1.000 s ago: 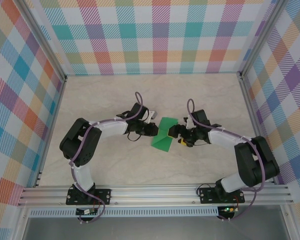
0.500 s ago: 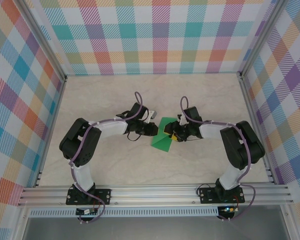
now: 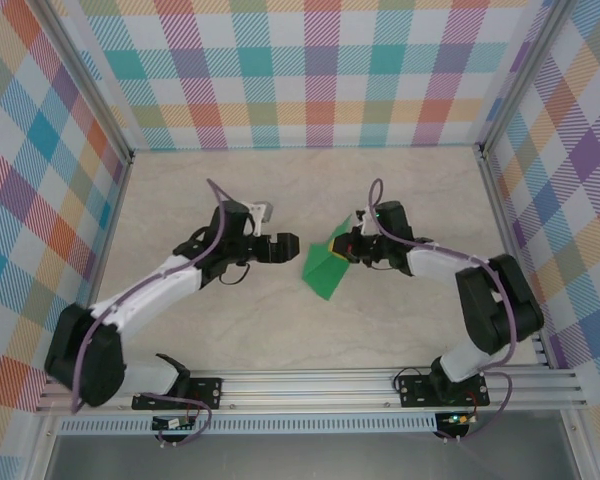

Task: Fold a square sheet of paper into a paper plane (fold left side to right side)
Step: Turn over the paper at the center of the table.

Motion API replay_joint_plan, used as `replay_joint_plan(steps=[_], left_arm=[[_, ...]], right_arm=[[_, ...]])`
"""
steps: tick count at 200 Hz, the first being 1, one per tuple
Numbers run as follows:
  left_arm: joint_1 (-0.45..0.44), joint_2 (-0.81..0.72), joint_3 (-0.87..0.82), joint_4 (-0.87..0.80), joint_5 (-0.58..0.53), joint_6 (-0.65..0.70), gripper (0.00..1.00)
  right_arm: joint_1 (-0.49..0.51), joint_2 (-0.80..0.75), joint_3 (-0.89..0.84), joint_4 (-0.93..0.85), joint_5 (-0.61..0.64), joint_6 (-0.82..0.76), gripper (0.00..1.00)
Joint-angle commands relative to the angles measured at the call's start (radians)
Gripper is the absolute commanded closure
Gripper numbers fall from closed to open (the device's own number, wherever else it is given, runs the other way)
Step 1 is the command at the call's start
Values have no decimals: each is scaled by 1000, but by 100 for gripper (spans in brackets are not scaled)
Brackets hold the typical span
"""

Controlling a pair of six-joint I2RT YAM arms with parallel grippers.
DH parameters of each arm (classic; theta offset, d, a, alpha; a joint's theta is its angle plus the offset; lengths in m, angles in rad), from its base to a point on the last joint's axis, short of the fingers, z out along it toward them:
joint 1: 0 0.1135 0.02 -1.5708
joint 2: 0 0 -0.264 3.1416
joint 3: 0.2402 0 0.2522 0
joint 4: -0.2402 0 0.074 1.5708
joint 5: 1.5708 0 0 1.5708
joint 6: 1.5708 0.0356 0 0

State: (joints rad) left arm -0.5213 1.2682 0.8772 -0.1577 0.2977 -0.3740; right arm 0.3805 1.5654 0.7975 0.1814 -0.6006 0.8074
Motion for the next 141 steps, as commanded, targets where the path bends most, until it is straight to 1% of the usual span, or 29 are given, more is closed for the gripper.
replay_joint_plan(steps=[1,19,33,59,75,121,134,141], left_arm=[[22,-161,-38,-7,-22,-121,0],[27,-266,-45,23,27,-186,0],[28,-314,-43,82,101,-232,0],[28,-333,-34,245,260,-324,0],[26,-325,-22,336,329,-368,0],[3,-318,-2,488,418,-435,1],[-10,-318,7,495,421,-435,3],[-17,-318,11,499,418,-437,6]], right_arm=[[-41,-148,13,127,-88,-29,100],[-53,-251,50,129,-128,-40,100],[-51,-315,91,128,-171,-42,100],[-42,-387,178,128,-257,-34,100],[-22,-407,225,114,-293,-37,100],[64,-411,310,84,-317,-58,100],[91,-405,326,84,-322,-64,100],[103,-402,334,85,-325,-69,100]])
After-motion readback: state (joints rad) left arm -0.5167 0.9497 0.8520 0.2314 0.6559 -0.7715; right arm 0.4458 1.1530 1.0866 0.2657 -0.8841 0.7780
